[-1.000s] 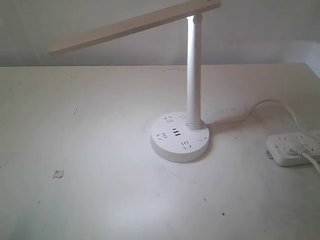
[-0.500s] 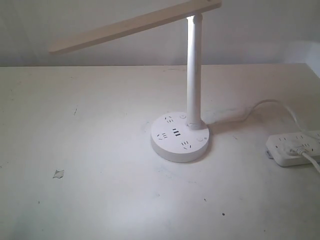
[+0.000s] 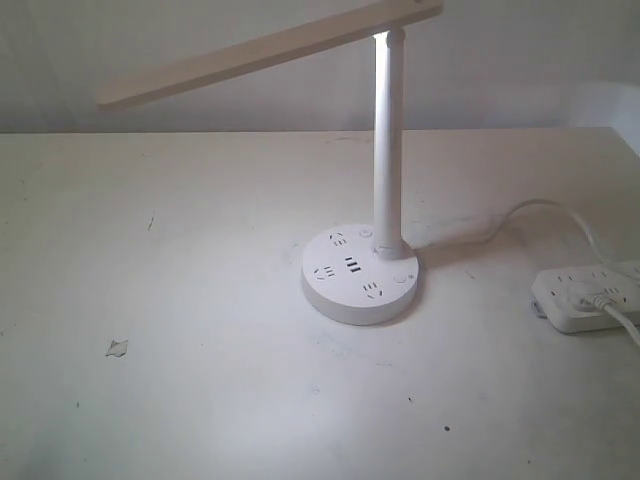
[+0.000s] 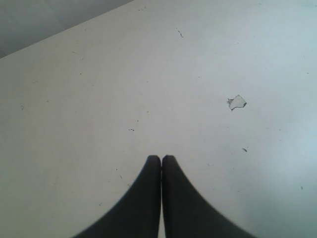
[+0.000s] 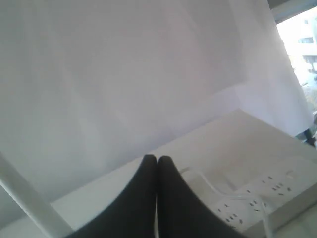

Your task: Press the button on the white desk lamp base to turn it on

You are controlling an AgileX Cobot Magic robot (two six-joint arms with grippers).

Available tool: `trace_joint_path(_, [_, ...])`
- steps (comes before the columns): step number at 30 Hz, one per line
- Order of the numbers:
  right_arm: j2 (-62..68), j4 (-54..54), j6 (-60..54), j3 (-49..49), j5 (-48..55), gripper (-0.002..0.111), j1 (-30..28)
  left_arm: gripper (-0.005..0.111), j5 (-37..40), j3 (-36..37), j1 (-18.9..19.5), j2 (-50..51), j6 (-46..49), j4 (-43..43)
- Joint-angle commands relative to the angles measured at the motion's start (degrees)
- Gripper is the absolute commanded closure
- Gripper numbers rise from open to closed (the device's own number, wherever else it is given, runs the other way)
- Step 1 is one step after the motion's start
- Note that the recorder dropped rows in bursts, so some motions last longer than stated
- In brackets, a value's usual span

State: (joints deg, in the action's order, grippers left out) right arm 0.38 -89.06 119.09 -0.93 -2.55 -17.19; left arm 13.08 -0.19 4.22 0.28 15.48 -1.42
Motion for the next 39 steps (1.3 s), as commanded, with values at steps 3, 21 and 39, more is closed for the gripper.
trace_joint_path(3, [-0.38, 5.76, 1.49, -2.03, -0.68, 0.108, -0.47, 0.107, 0.23, 0.19, -0.25, -0.28, -0.23, -0.23])
trace_joint_path(21, [-0.38, 91.44, -125.34, -2.39, 17.51, 0.108, -0.47, 0.107, 0.23, 0.19, -0.25, -0.28, -0.23, -0.23])
trace_joint_path(39, [-0.38, 90.75, -123.54, 0.93, 21.72, 0.108, -0.47, 0.107, 0.23, 0.19, -0.25, -0.28, -0.23, -0.23])
